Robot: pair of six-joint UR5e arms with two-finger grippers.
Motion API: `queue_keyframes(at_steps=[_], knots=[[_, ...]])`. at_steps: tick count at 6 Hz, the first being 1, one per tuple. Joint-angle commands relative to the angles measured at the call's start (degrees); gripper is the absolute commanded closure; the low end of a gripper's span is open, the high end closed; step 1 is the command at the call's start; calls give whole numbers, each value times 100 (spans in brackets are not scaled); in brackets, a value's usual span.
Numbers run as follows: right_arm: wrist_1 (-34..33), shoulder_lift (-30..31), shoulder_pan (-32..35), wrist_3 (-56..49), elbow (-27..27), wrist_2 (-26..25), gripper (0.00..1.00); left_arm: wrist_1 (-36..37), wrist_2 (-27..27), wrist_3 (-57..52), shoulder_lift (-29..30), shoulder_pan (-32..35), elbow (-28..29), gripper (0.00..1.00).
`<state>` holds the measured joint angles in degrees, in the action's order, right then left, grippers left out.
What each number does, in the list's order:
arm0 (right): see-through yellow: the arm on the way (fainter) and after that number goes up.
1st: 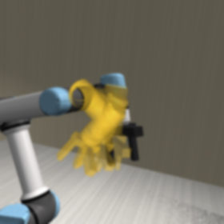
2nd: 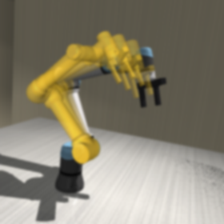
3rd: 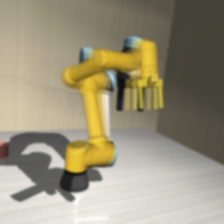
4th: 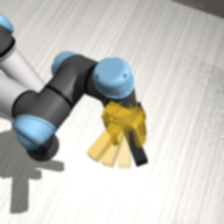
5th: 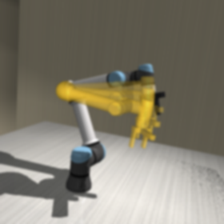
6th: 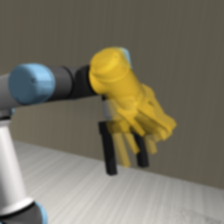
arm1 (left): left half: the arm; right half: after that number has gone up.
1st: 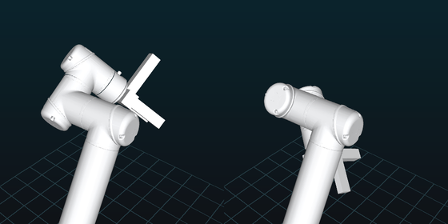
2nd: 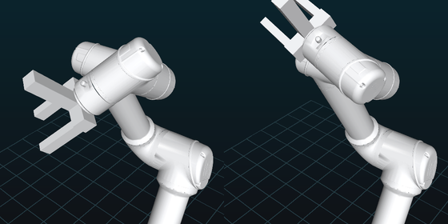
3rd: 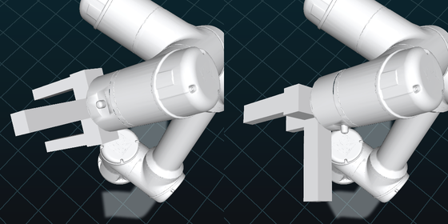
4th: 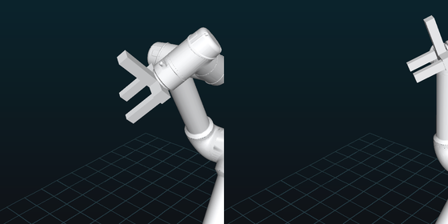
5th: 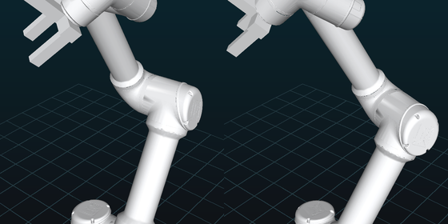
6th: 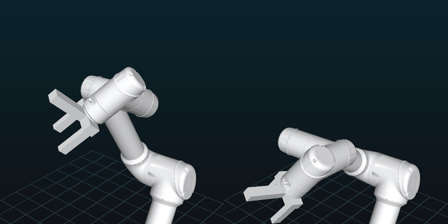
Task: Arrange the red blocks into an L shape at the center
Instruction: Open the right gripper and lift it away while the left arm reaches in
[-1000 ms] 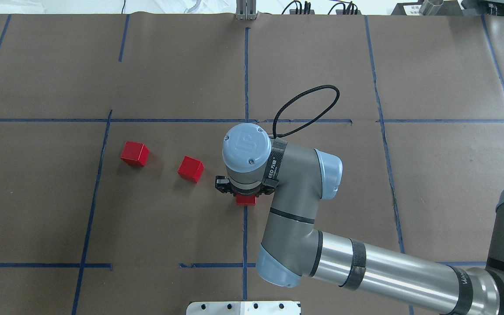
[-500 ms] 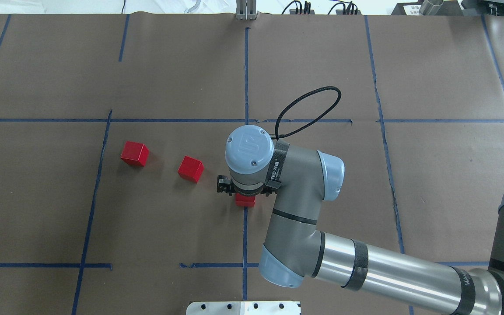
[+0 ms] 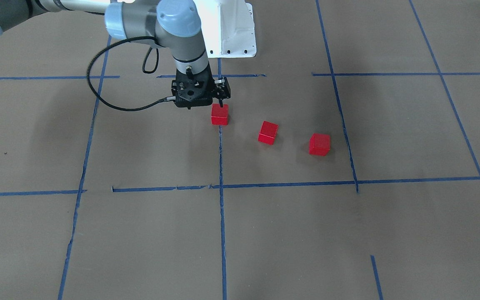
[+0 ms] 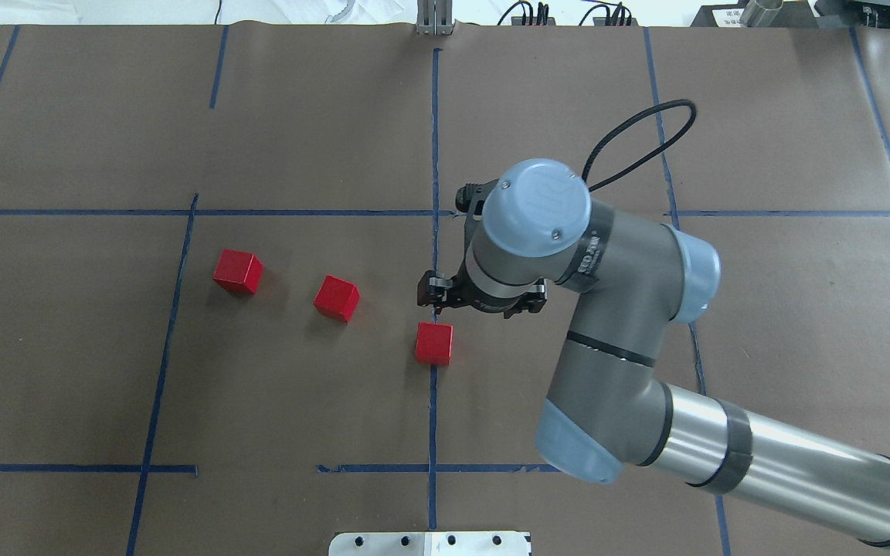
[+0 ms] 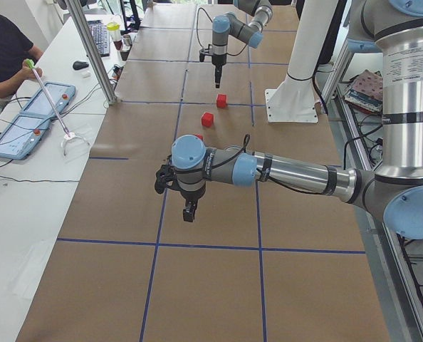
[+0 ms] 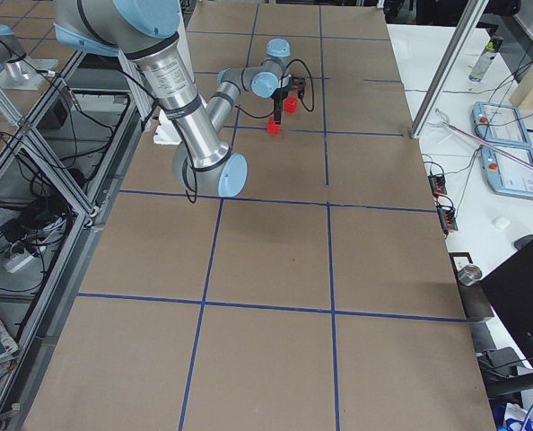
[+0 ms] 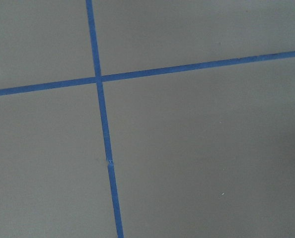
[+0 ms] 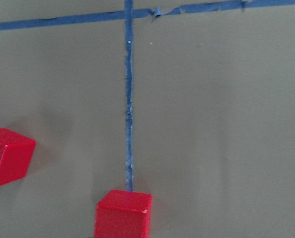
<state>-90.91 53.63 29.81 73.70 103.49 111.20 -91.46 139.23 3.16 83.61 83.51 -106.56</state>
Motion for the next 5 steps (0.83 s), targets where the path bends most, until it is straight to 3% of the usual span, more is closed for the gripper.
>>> queue_keyframes(at_steps=[1,3,5], knots=[[64,890,488,-135,757,271,1,-1513,78,1189,50,-1232,30,0],[91,1386,815,-539,962,297,1,-1778,-19,2524,1371,-2850,126,0],[126,1754,964,-810,1146,341,1,-1761,-1119,4191,2488,-3854,180,0]])
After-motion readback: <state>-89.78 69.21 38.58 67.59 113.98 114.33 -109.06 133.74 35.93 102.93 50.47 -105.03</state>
